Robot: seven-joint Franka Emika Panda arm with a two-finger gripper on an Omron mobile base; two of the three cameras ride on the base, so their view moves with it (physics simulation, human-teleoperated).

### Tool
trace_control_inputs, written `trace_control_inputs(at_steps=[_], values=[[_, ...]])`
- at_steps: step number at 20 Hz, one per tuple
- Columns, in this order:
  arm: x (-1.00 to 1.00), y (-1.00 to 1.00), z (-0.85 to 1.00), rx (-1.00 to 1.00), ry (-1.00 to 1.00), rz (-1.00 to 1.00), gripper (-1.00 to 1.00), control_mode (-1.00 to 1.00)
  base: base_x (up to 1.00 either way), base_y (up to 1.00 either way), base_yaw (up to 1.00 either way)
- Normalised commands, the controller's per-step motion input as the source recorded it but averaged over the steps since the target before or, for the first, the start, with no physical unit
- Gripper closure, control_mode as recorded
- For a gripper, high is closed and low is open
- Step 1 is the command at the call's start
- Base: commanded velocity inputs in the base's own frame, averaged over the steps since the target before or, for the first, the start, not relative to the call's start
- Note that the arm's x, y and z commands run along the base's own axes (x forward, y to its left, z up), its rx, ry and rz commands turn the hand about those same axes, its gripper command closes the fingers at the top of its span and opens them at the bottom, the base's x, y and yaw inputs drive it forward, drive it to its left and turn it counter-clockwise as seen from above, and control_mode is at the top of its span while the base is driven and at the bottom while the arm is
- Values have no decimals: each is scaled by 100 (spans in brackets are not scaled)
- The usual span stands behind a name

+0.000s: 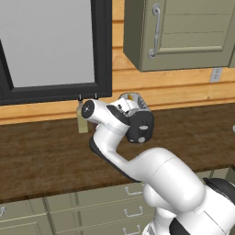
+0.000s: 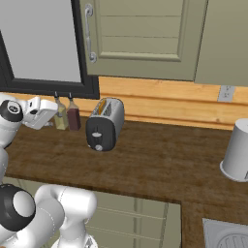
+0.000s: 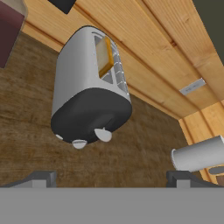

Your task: Start the toaster. Once the lever pops up, take the bread to the plate on the dining counter.

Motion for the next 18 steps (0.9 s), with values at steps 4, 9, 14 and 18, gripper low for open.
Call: trace_control_inputs(at_steps=[4, 9, 14, 18], values=[[0, 0, 0, 0, 0, 0, -100, -100, 0, 0, 0], [0, 0, 0, 0, 0, 0, -100, -100, 0, 0, 0], [0, 0, 0, 0, 0, 0, -100, -100, 0, 0, 0], [0, 0, 0, 0, 0, 0, -100, -100, 0, 0, 0]])
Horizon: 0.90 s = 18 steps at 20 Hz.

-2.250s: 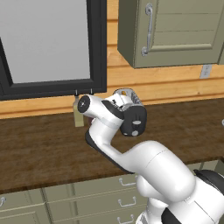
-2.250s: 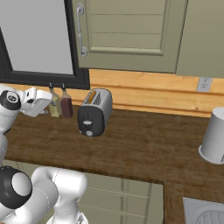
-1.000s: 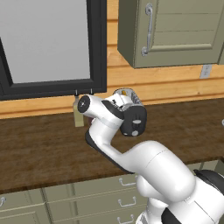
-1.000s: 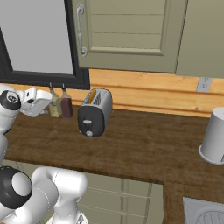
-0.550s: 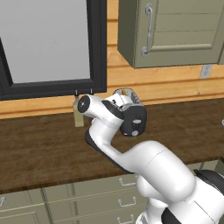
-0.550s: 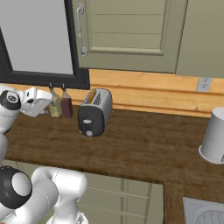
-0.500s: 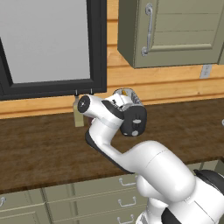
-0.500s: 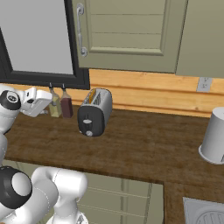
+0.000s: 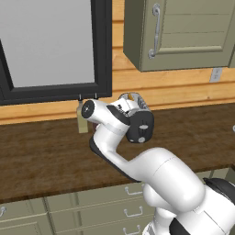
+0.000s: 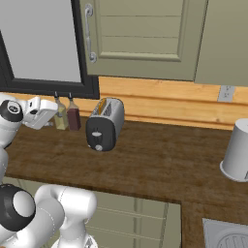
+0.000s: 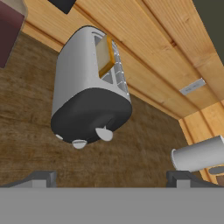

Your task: Start the toaster. Once the lever pops up, take the bread to the plate on the dining counter.

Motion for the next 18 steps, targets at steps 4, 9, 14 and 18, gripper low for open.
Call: trace_control_inputs(at_steps=[4, 9, 14, 18], values=[[0, 0, 0, 0, 0, 0, -100, -100, 0, 0, 0], [0, 0, 0, 0, 0, 0, -100, -100, 0, 0, 0], [0, 0, 0, 0, 0, 0, -100, -100, 0, 0, 0], [0, 0, 0, 0, 0, 0, -100, -100, 0, 0, 0]])
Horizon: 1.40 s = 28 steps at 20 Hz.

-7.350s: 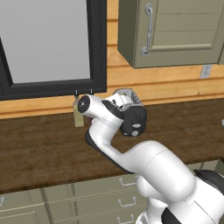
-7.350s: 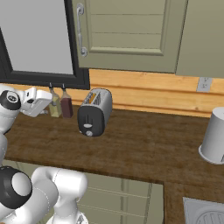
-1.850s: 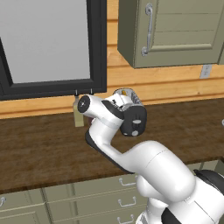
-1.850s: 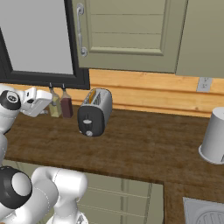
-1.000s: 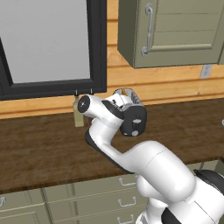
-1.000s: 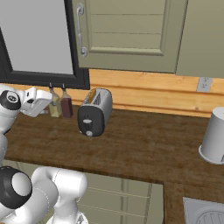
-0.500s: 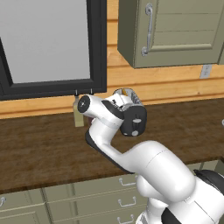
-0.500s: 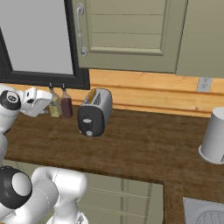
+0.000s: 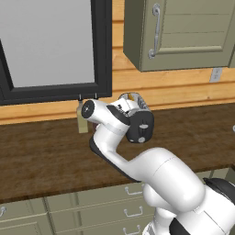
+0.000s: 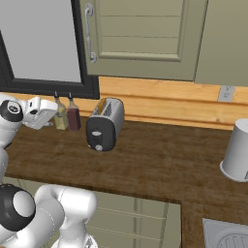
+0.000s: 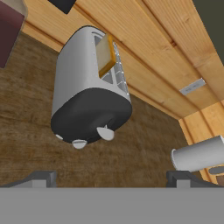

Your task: Start the toaster. Once the lever pops up, take the bread to the plate on the dining counter.

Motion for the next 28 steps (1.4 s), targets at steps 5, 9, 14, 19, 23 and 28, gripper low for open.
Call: trace_control_inputs(at_steps=[5, 9, 14, 19, 23, 28], values=[[0, 0, 0, 0, 0, 0, -100, -100, 0, 0, 0], [0, 0, 0, 0, 0, 0, -100, -100, 0, 0, 0], [0, 0, 0, 0, 0, 0, -100, -100, 0, 0, 0], [0, 0, 0, 0, 0, 0, -100, -100, 0, 0, 0], [0, 0, 0, 0, 0, 0, -100, -100, 0, 0, 0], [0, 0, 0, 0, 0, 0, -100, -100, 0, 0, 0]])
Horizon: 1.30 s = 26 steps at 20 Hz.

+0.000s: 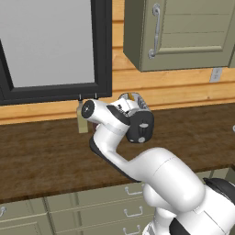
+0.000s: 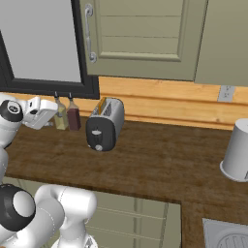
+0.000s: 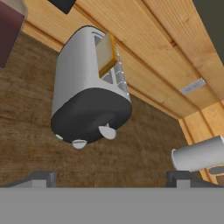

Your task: Start the toaster. Once the lever pops up, take the bread to the plate on the dining counter.

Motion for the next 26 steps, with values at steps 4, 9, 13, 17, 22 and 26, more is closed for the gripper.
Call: trace_control_inputs(at_steps=[4, 9, 13, 17, 22, 26], values=[[0, 0, 0, 0, 0, 0, -100, -100, 0, 0, 0], [0, 0, 0, 0, 0, 0, -100, -100, 0, 0, 0], [0, 0, 0, 0, 0, 0, -100, -100, 0, 0, 0], [0, 0, 0, 0, 0, 0, -100, -100, 0, 0, 0], [0, 0, 0, 0, 0, 0, -100, -100, 0, 0, 0], [0, 0, 0, 0, 0, 0, -100, -100, 0, 0, 0]])
